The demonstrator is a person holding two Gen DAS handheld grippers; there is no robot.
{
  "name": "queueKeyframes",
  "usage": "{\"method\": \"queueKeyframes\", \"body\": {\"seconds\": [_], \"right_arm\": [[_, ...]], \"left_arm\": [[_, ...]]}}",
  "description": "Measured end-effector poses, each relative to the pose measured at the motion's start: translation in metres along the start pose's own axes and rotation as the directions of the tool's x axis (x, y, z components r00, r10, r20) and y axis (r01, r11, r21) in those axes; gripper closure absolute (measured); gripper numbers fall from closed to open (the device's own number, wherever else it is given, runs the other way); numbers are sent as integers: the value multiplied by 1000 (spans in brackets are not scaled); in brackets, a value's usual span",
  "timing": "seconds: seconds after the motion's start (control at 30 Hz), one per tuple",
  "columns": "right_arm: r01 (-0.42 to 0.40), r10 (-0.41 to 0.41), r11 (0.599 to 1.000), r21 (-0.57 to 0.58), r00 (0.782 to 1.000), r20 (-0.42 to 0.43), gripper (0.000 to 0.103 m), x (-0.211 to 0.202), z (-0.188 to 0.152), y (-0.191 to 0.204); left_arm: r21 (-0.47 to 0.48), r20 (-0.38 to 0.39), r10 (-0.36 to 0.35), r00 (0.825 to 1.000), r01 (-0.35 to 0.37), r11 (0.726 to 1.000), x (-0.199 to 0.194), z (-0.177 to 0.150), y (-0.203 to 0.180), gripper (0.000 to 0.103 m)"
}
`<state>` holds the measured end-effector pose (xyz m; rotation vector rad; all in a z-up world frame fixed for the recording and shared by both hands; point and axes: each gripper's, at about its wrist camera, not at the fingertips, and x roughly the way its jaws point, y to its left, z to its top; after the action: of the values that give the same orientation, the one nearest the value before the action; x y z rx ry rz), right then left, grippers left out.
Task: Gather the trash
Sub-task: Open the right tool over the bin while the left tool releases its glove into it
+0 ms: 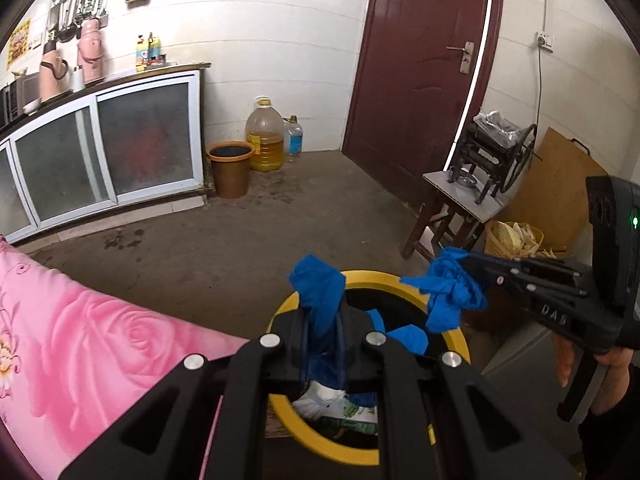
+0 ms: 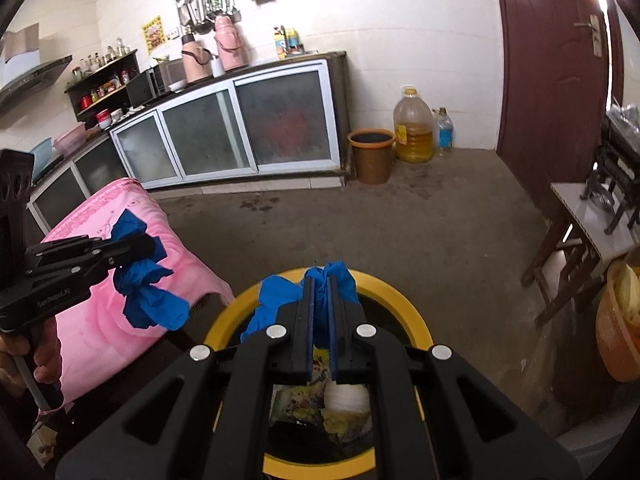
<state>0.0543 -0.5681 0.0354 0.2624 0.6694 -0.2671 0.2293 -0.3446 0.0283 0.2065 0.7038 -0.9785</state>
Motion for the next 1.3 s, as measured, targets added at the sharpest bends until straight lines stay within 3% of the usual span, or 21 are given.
{"method": "queueKeyframes", "body": {"seconds": [0.4, 0.47, 0.5, 0.53, 0.57, 0.63, 0.7, 0.77, 0.8, 0.83, 1.07, 1.3], "right_arm": [[34, -30, 998, 45, 997, -77, 97, 25, -20, -20], [45, -41, 998, 48, 996, -81, 97, 27, -22, -22], [46, -42, 998, 50, 996, -82, 97, 26, -22, -21], [46, -41, 998, 52, 995, -87, 96, 27, -22, -22], [50, -45, 997, 51, 995, -91, 96, 28, -22, -21], [66, -60, 997, 51, 993, -101, 93, 30, -21, -22], [74, -67, 996, 58, 992, -111, 87, 33, -21, -24], [82, -76, 995, 59, 991, -108, 68, 33, -22, -25], [80, -73, 995, 66, 992, -104, 50, 32, -22, -26], [72, -64, 994, 80, 993, -97, 46, 31, -23, -27], [111, -102, 991, 81, 989, -108, 46, 26, -27, -28], [97, -88, 992, 78, 990, -111, 46, 18, -29, -12]], "left_arm": [[-36, -46, 6, 999, -7, 999, 48, 0, -11, 93], [-38, -52, 8, 999, -10, 999, 53, -1, -10, 88], [-41, -55, 7, 998, -9, 999, 54, -1, -10, 84], [-42, -53, 7, 999, -10, 999, 55, -2, -10, 73], [-42, -50, 15, 999, -17, 999, 56, -1, -11, 54], [-57, -21, 39, 999, -41, 998, 53, -1, -10, 28], [-78, -10, 36, 999, -37, 996, 51, 0, -8, 28], [-94, -10, 42, 999, -43, 995, 50, 1, -5, 24], [-99, -6, 48, 999, -48, 994, 48, 2, -3, 21], [-104, -2, 51, 999, -51, 993, 47, 2, -2, 19], [-133, 15, 46, 999, -44, 990, 33, 3, 8, 18], [-142, 26, 45, 999, -41, 989, 15, -2, 12, 18]]}}
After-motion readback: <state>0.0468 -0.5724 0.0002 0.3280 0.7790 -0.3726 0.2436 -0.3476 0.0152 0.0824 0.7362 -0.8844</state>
